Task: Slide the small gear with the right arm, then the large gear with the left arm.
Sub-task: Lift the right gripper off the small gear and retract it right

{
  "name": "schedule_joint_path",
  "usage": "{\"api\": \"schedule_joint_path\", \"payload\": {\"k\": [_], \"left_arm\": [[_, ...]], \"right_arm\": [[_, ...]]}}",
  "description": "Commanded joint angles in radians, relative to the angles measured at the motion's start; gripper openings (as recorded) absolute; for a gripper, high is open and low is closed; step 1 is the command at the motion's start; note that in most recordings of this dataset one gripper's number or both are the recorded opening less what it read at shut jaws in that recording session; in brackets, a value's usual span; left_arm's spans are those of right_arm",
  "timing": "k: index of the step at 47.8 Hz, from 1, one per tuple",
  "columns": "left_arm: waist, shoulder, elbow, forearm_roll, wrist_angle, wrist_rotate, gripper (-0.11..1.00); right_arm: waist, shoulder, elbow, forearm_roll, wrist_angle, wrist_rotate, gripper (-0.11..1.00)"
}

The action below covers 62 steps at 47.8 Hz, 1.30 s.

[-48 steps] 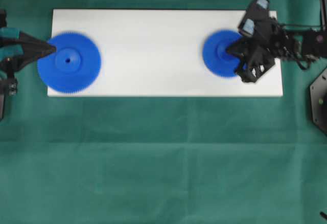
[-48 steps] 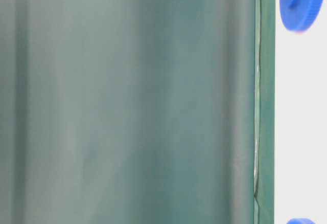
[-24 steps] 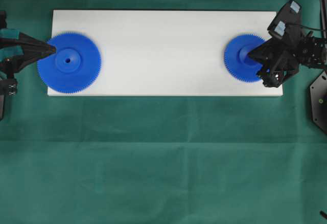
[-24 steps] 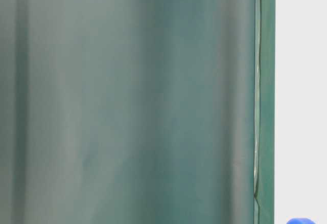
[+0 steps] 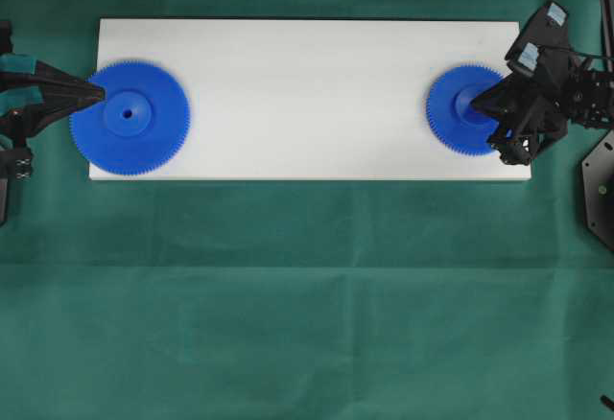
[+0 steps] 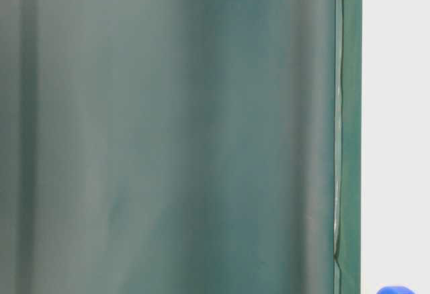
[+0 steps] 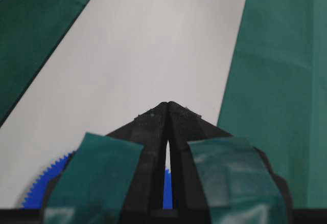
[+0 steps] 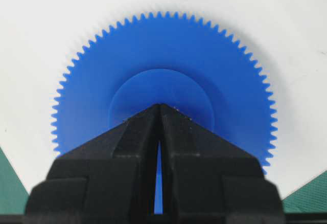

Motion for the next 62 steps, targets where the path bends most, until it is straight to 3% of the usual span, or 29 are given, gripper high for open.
{"api": "schedule_joint_path", "payload": {"k": [1, 12, 23, 41, 62], "left_arm": [[-0.002, 0.005, -0.011, -0.002, -0.008, 0.002, 0.00], [-0.002, 0.003, -0.009, -0.002, -0.008, 0.002, 0.00], [0.000, 0.005, -0.009, -0.002, -0.008, 0.002, 0.00], [0.000, 0.008, -0.018, 0.000, -0.002, 0.002, 0.00], [0.006, 0.101, -0.040, 0.000, 0.135, 0.003, 0.00]], "right_arm": [[-0.003, -0.052, -0.031, -0.028, -0.002, -0.003, 0.50], [0.000, -0.158, -0.048, -0.083, -0.018, -0.005, 0.50], [0.000, -0.279, -0.020, -0.115, -0.121, -0.009, 0.50], [-0.002, -0.354, 0.032, -0.118, -0.140, -0.008, 0.50], [0.000, -0.356, 0.032, -0.118, -0.141, -0.003, 0.50]]}}
